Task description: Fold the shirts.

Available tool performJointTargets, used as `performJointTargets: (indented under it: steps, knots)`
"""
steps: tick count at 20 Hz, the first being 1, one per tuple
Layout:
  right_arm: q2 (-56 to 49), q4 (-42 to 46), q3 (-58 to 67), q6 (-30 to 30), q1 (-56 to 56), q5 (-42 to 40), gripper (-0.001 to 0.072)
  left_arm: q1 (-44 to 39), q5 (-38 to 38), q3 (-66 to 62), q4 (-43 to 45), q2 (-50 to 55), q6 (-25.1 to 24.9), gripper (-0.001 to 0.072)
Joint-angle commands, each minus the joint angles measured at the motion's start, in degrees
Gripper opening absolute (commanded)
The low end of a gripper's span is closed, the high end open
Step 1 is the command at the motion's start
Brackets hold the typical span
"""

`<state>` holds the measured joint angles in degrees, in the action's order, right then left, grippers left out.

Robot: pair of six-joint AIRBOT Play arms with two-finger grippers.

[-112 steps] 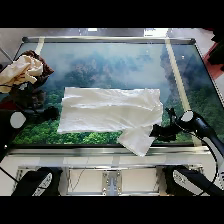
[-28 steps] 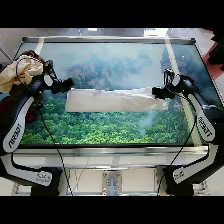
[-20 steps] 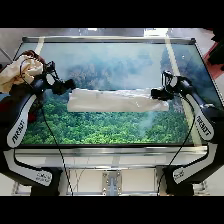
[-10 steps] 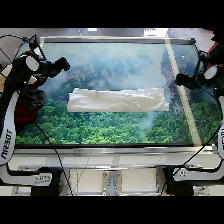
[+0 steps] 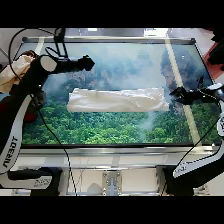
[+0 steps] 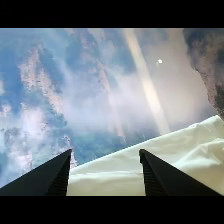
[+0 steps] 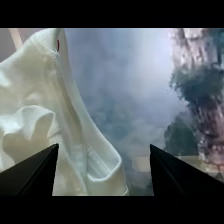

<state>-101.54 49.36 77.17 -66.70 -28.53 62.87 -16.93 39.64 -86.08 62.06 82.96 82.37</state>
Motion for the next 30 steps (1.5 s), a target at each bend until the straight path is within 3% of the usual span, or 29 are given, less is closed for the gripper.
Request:
performJointTargets:
  steps: [1,5,9,11,13,14,15,16,20,30]
  knots:
    - [-5.1,-5.3,0.0,5.3,0.3,0.9,0.0643,-5.6,-2.4,0.0,1.4,0.0,-2.5,0.0458]
    - [-7.6,-11.3,0.0,8.9,2.6,4.6,0.0643,-7.1,-2.3,0.0,1.4,0.0,-2.2,0.0458]
    - [-7.9,-10.8,0.1,9.4,7.3,7.2,0.0634,-7.1,-1.8,0.0,1.4,0.0,-1.3,0.0458]
    - [-7.9,-10.1,0.7,9.3,9.5,7.4,0.0548,-7.1,-1.1,0.0,1.5,0.0,-1.3,0.0458]
    - [-7.9,-9.3,2.3,9.3,10.8,8.5,0.0237,-7.1,-0.3,0.0,1.5,0.8,-1.3,0.0427]
    - [-7.8,-9.5,3.2,9.3,11.1,9.8,0.0043,-7.1,0.0,0.0,1.5,1.7,-1.3,0.0264]
    - [-7.7,-9.4,4.3,8.5,11.0,11.3,0.0031,-7.1,0.5,0.0,1.4,3.2,-1.3,0.0081]
    - [-7.6,-9.2,5.5,7.0,11.0,13.0,0.0032,-7.1,1.2,0.0,1.4,5.1,-1.1,0.0011]
    - [-6.0,-6.7,8.4,3.0,11.1,16.3,0.0030,-7.8,5.2,0.0,0.4,16.3,4.9,0.0009]
    - [5.9,-4.3,8.8,-1.0,11.1,21.2,0.0030,-15.1,6.5,-4.1,-1.2,30.4,4.7,0.0009]
